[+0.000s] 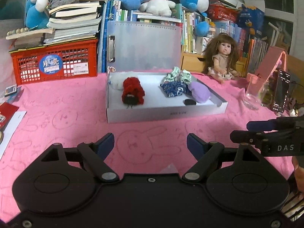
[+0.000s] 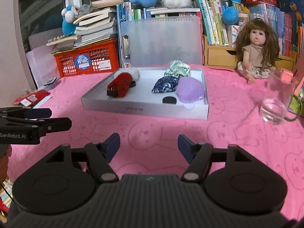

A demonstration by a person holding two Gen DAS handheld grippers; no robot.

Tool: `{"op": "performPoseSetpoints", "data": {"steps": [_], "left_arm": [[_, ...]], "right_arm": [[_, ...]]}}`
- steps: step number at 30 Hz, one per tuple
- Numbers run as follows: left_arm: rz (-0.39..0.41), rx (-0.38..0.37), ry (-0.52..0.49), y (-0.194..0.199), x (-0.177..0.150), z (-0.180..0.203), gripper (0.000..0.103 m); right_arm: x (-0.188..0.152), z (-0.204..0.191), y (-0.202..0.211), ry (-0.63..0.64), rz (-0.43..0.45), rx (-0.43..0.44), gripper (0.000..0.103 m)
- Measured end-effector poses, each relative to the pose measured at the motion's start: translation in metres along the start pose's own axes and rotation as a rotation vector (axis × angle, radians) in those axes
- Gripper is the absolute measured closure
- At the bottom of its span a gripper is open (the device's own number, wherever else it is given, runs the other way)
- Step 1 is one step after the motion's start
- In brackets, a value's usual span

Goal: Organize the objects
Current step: 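Withdraw both grippers from the box toward the remaining items, then grasp a black round disc with the left gripper while the right grasps the small white item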

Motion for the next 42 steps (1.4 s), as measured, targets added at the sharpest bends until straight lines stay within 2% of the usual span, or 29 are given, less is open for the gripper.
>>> {"op": "performPoseSetpoints", "data": {"steps": [5,6,8,15,18,20,24,30,32,34,42], "left_arm": [[-0.012,0.003,0.012,0.013,-0.014,0.002,0.021],[-0.015,-0.002,0.017,0.015,-0.017,0.003,0.023],[-0.023,-0.015,0.03,0.02,-0.024,0.005,0.032],[-0.048,-0.048,0.01,0.034,-0.045,0.023,0.04],[-0.066,-0.054,-0.004,0.035,-0.053,0.029,0.049],[-0.071,-0.058,-0.002,0.035,-0.054,0.031,0.055],[-0.055,-0.072,0.012,0.036,-0.05,0.032,0.058],[-0.052,-0.087,-0.005,0.033,-0.046,0.035,0.058],[-0.053,-0.09,-0.006,0.031,-0.046,0.036,0.058],[-0.052,-0.096,-0.006,0.03,-0.047,0.037,0.058],[-0.046,-0.127,-0.044,0.026,-0.047,0.05,0.058]], "right_arm": [[-0.015,-0.004,0.012,0.007,-0.011,0.023,0.024],[-0.018,-0.005,0.014,0.007,-0.012,0.028,0.024],[-0.022,-0.008,0.018,0.005,-0.013,0.038,0.024],[-0.032,-0.026,0.038,0.053,0.023,0.093,0.022],[-0.038,-0.036,0.042,0.106,0.034,0.097,0.022],[-0.043,-0.046,0.044,0.144,0.035,0.11,0.022],[-0.05,-0.062,0.046,0.192,0.039,0.141,0.022],[-0.057,-0.075,0.043,0.232,0.03,0.152,0.037],[-0.061,-0.077,0.042,0.246,0.022,0.157,0.059],[-0.064,-0.079,0.042,0.26,0.017,0.158,0.069],[-0.06,-0.071,0.039,0.238,0.034,0.125,0.07]]}}
Point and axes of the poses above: each gripper's, at about its wrist camera, not at the fingertips, and y roughly against the way its jaws point, z to its right, x to its top, the point moved 9 cm from there along -y, roughly the way its jaws point, and after that the axes turned 15 degrees about -x, right-handed, at the moved point
